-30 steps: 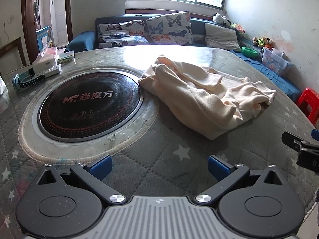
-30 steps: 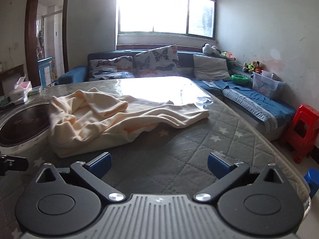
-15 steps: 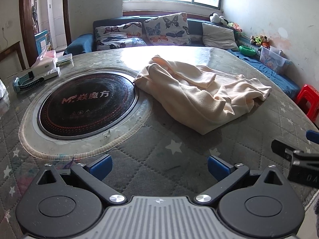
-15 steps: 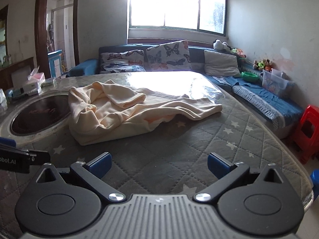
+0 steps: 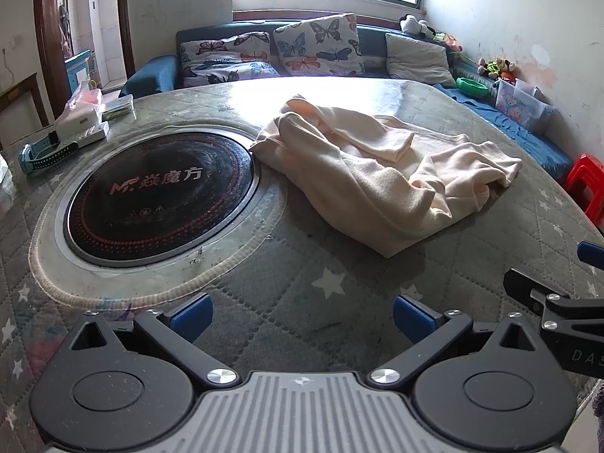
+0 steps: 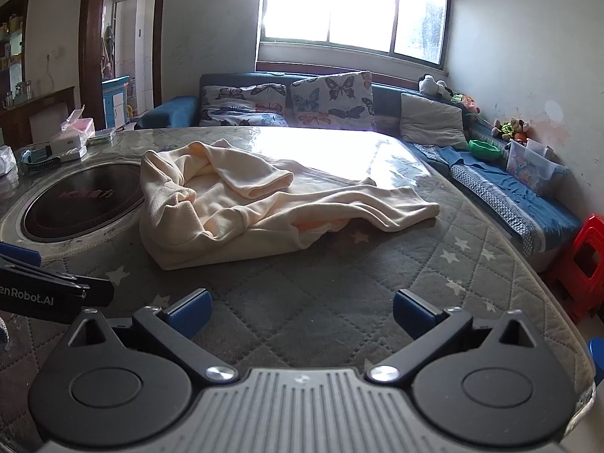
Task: Fold clothes
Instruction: 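Move both tools toward the crumpled cream sweatshirt on the table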
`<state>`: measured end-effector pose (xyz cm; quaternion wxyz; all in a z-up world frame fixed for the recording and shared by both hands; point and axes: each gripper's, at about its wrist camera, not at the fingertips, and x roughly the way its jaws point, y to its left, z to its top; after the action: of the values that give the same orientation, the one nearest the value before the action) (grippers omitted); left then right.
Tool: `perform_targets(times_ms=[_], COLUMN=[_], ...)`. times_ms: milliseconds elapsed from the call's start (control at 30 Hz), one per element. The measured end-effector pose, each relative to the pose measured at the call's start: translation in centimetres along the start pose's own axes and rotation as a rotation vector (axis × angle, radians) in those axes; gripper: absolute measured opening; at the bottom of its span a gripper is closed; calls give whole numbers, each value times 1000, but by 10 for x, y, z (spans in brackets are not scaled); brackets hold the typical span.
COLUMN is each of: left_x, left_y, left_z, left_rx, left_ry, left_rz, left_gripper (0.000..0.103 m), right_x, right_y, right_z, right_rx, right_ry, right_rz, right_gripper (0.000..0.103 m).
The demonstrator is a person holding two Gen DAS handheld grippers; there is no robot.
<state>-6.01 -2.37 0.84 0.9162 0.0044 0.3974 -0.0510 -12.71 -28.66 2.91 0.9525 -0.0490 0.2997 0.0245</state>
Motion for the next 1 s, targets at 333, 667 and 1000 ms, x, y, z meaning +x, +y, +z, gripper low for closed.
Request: perform_targets(times_ms=[333,667,1000], left_x=[11,18,21], left_y=[-2,-2,-2], left_z=[9,18,35], left_rx=[6,6,19], left_ry=[21,32,19], left_rz=[2,1,7], left_gripper=[103,103,103], right_x=[11,21,32], right_y=[-1,0,-3], right_z=[7,16,28], right_rx=[-3,-3,11], right_ry=[14,17,26], right_rz=[14,33,56], right_gripper=[103,103,98])
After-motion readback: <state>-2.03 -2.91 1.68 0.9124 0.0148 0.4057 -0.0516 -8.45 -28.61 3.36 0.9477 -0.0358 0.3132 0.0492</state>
